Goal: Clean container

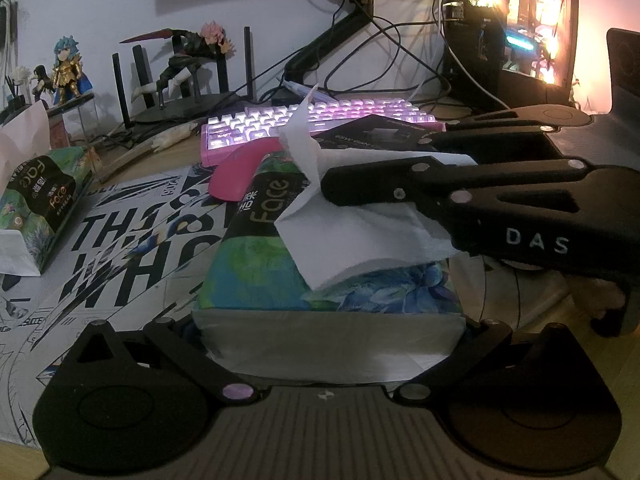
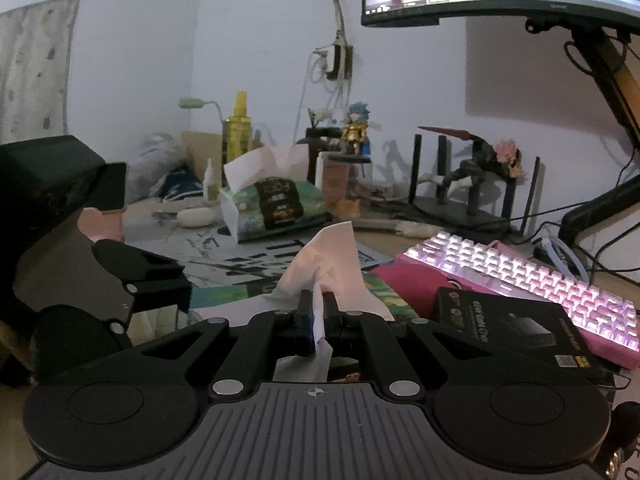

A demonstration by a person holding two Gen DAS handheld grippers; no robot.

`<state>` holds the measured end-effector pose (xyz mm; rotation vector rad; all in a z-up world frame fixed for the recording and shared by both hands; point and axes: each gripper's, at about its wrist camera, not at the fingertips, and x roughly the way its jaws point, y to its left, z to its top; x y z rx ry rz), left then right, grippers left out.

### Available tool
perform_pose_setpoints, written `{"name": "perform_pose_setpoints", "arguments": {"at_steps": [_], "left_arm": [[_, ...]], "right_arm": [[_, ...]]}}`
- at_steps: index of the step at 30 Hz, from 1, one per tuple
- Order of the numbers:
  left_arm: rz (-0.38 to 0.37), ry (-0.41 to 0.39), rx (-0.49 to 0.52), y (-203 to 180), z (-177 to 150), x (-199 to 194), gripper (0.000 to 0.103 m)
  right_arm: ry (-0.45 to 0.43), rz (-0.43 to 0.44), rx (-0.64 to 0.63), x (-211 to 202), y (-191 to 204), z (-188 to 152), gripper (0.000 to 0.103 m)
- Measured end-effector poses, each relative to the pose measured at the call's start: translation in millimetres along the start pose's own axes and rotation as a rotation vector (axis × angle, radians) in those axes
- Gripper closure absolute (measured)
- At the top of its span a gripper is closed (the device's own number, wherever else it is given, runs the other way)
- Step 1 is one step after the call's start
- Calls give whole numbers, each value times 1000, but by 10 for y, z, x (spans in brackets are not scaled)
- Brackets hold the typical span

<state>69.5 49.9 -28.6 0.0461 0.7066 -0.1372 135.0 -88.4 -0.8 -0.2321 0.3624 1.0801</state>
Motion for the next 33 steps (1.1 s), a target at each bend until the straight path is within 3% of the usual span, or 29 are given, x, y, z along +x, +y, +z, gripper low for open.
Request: {"name": "perform_pose_setpoints", "arguments": {"at_steps": [20,33], "left_arm": [[0,0,0,1,0,0,0],[0,0,0,1,0,1,0]], "right_arm": [[1,-41,8,-65,-41,-25,97],[-1,5,-1,-83,-25,-24,97]]}}
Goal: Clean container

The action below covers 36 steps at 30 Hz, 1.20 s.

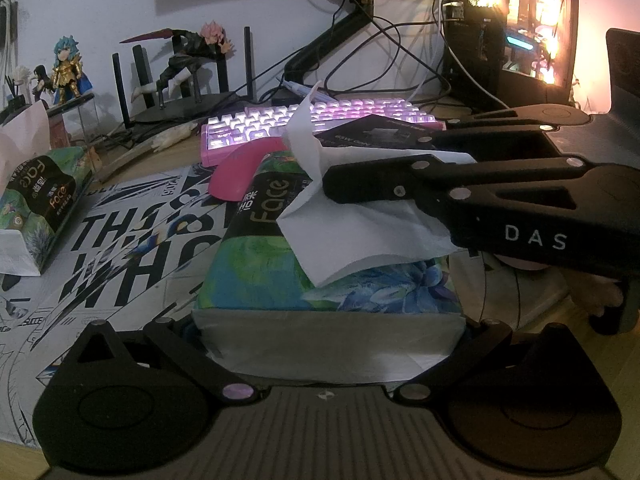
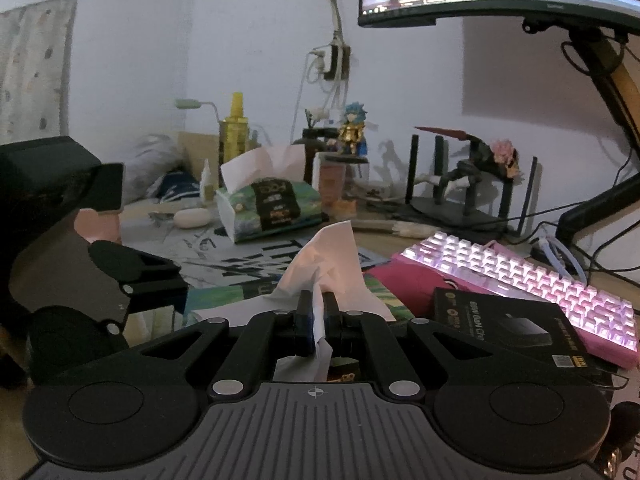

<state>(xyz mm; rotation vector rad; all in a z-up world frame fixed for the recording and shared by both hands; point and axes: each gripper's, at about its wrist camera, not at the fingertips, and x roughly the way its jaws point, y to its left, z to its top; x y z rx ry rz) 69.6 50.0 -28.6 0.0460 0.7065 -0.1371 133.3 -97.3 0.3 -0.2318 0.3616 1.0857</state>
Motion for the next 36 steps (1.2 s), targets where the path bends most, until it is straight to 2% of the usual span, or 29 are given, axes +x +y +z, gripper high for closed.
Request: {"name": "perform_pose_setpoints", "arguments": {"at_steps": [15,36], "left_arm": [[0,0,0,0,0,1,0],[0,0,0,2,0,2,0]], "right_arm": [[1,-43,12,16,-28,2,97],[2,-42,15,33,0,2,97]]}}
